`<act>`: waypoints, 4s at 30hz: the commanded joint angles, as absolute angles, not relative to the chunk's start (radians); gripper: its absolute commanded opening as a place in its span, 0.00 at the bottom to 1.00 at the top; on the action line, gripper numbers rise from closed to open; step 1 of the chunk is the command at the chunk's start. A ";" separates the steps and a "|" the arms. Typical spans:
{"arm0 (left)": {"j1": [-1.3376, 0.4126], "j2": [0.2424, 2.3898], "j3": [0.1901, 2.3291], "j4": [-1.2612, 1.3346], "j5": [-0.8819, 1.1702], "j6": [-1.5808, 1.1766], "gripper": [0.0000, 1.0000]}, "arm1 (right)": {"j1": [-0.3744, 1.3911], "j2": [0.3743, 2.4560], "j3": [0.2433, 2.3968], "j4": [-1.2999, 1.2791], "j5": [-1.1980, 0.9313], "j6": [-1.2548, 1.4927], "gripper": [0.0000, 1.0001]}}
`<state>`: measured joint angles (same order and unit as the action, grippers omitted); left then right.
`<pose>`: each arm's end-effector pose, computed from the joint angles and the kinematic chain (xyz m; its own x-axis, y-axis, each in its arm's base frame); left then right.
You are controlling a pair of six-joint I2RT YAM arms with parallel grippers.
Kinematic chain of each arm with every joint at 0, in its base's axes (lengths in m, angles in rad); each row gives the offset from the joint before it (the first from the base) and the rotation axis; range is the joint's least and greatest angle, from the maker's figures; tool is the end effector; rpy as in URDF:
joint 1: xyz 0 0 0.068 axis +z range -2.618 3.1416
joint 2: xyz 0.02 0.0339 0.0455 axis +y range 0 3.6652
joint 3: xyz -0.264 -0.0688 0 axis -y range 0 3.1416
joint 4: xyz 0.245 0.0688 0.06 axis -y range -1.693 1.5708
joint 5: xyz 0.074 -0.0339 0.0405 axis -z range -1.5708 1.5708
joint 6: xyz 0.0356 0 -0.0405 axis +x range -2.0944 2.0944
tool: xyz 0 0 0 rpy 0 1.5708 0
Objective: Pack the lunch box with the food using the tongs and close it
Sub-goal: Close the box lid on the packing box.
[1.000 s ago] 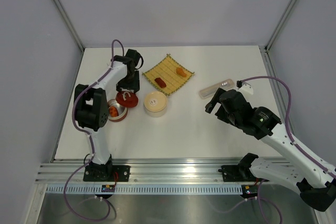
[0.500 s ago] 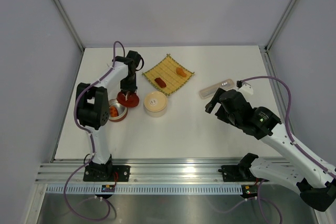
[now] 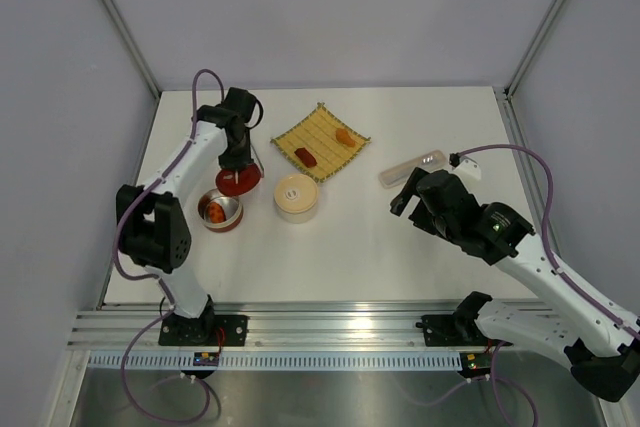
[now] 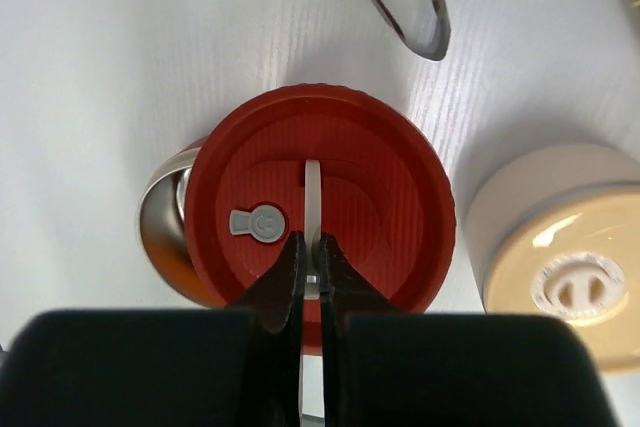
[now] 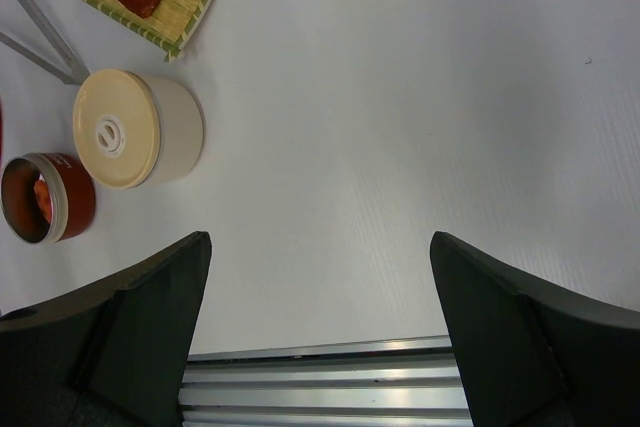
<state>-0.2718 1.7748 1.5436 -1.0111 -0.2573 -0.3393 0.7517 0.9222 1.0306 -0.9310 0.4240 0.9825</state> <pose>0.3499 -0.0881 0.2717 -0.9199 -0.0778 -0.3844 -0.1332 0.9838 0.1198 0.1342 0.1054 0.3320 -0.6448 0.4352 -0.6284 0.2135 0.8919 0.3986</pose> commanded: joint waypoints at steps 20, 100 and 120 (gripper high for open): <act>-0.267 1.422 1.088 -0.739 -0.571 -0.540 0.00 | 0.753 0.936 0.983 -0.842 0.376 0.922 0.99; -0.341 1.296 0.765 -0.555 -0.627 -0.818 0.09 | 0.753 0.874 0.930 -0.857 0.383 0.953 0.99; -0.336 1.127 0.888 -0.689 -0.666 -0.793 0.80 | 0.753 0.887 0.936 -0.844 0.376 0.942 0.99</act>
<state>-0.3389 1.1156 0.8566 -0.6945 -0.6331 -0.7841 0.7517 0.8848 0.9291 -0.8600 0.3733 0.9424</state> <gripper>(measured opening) 0.793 0.987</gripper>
